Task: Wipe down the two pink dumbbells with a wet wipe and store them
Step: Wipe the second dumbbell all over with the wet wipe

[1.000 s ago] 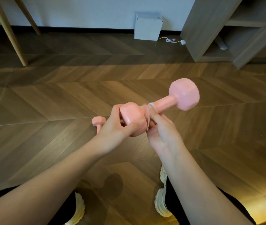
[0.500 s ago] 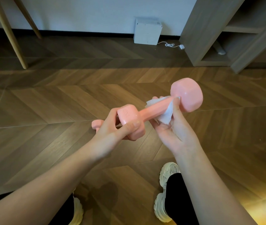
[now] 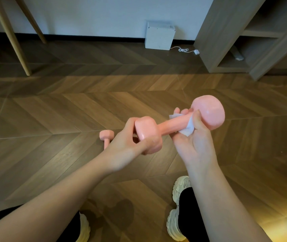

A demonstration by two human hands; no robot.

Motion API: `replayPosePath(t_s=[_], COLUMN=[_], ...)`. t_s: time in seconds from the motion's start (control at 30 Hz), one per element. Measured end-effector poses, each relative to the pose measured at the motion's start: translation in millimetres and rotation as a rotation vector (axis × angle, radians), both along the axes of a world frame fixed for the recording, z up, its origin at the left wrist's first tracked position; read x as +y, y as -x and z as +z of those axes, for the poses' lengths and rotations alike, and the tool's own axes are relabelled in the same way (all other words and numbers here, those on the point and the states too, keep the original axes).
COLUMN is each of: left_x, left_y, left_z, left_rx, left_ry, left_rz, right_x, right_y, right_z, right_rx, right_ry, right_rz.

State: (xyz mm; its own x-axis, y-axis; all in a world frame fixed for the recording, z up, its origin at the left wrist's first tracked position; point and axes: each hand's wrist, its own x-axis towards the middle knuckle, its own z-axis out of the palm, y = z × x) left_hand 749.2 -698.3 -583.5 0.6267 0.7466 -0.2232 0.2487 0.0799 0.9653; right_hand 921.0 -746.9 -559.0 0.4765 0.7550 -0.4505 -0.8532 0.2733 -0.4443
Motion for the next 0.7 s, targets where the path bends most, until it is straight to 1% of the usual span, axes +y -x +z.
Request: replayPosePath(t_s=[0.07, 0.1, 0.17, 0.2, 0.23, 0.27, 0.33, 0.4, 0.47, 0.57, 0.63, 0.7], left_x=[0, 1, 4, 5, 6, 6, 4, 1, 2, 6, 6, 7], left_y=[-5, -6, -3, -3, -2, -1, 0, -1, -1, -1, -1, -2], left_z=[3, 4, 7, 9, 9, 8, 6, 4, 6, 13, 15, 16], left_rx=[-0.100, -0.117, -0.121, -0.141, -0.178, -0.221, -0.261, -0.227, -0.190, -0.140, -0.097, -0.096], left_ry=[0.342, 0.483, 0.692, 0.755, 0.782, 0.762, 0.637, 0.524, 0.489, 0.559, 0.646, 0.703], left_rz=[0.006, -0.004, -0.045, -0.055, -0.054, -0.049, -0.039, -0.008, 0.023, -0.032, -0.096, -0.099], right_x=[0, -1, -2, -2, -1, -1, 1, 1, 0, -1, -3, -2], right_y=[-1, 0, 1, 2, 3, 3, 4, 2, 0, -1, -1, -1], right_z=[0, 0, 1, 0, 0, -1, -2, -3, -2, -1, 1, 1], right_rx=[-0.087, -0.141, -0.203, -0.206, -0.201, -0.195, -0.173, -0.145, -0.133, -0.159, -0.165, -0.165], right_ry=[-0.040, -0.066, -0.122, -0.140, -0.148, -0.146, -0.127, -0.109, -0.115, -0.140, -0.129, -0.122], right_rz=[0.050, 0.084, 0.127, 0.131, 0.130, 0.127, 0.107, 0.081, 0.065, 0.083, 0.088, 0.083])
